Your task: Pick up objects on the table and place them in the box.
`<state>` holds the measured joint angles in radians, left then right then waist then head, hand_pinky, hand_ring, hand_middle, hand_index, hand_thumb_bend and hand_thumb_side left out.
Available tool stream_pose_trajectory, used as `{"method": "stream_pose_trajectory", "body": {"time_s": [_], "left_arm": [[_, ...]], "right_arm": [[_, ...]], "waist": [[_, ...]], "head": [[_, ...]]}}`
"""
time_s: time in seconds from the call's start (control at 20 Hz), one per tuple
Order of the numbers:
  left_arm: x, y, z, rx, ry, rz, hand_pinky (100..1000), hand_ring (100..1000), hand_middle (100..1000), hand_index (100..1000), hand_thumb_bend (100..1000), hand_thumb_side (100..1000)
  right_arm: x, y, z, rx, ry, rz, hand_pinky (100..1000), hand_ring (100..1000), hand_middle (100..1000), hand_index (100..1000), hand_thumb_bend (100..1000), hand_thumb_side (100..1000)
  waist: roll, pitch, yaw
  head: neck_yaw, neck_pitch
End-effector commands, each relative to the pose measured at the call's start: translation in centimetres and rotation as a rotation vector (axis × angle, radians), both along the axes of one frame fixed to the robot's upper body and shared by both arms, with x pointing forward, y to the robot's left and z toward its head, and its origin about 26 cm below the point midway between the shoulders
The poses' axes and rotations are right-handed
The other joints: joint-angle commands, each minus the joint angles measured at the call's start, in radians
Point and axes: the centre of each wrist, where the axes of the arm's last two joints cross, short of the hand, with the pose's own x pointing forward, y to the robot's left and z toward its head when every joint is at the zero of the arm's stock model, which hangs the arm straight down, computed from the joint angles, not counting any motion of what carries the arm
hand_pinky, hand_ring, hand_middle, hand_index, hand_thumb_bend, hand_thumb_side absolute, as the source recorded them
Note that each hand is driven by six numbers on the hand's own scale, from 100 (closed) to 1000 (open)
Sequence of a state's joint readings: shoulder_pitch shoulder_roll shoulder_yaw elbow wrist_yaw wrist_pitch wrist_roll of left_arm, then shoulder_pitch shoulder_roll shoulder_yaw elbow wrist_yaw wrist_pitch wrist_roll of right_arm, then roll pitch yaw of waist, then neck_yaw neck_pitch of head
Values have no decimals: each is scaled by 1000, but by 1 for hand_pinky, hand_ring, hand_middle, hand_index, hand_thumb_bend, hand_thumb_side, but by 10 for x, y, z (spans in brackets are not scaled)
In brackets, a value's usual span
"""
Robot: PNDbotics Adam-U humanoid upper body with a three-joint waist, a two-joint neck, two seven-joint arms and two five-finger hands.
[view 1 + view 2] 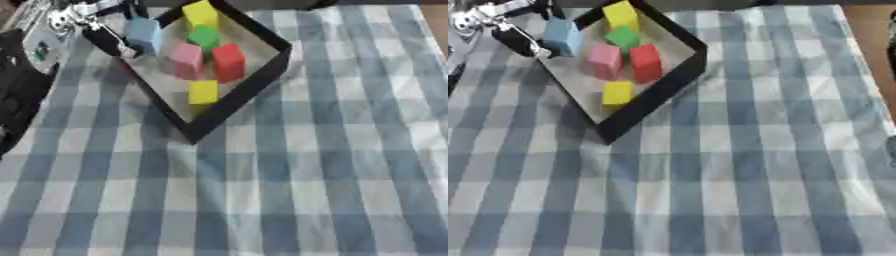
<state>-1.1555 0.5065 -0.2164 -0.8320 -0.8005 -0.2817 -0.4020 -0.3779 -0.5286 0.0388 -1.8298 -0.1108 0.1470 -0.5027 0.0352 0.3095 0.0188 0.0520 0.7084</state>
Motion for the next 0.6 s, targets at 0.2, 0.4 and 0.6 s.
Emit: {"method": "stream_pose_trajectory", "body": {"time_s": [0.2,0.4,0.6], "left_arm": [[-3,0,22,-3,-76,11,845,783,841,909,659,507],[-17,0,45,-129,-213,9,819,738,798,872,462,453],[-51,10,75,-385,-348,-43,784,677,762,831,319,395]], "right_arm": [[0,0,6,-9,-18,8,813,804,715,833,100,700],[0,-2,5,-10,-18,1,813,805,715,833,100,697],[-3,-7,5,-14,-21,-21,813,805,715,834,100,691]], "waist": [[2,-28,-1],[2,-31,9],[-1,-36,23]], "head": [[2,-6],[-4,3],[-24,10]]}}
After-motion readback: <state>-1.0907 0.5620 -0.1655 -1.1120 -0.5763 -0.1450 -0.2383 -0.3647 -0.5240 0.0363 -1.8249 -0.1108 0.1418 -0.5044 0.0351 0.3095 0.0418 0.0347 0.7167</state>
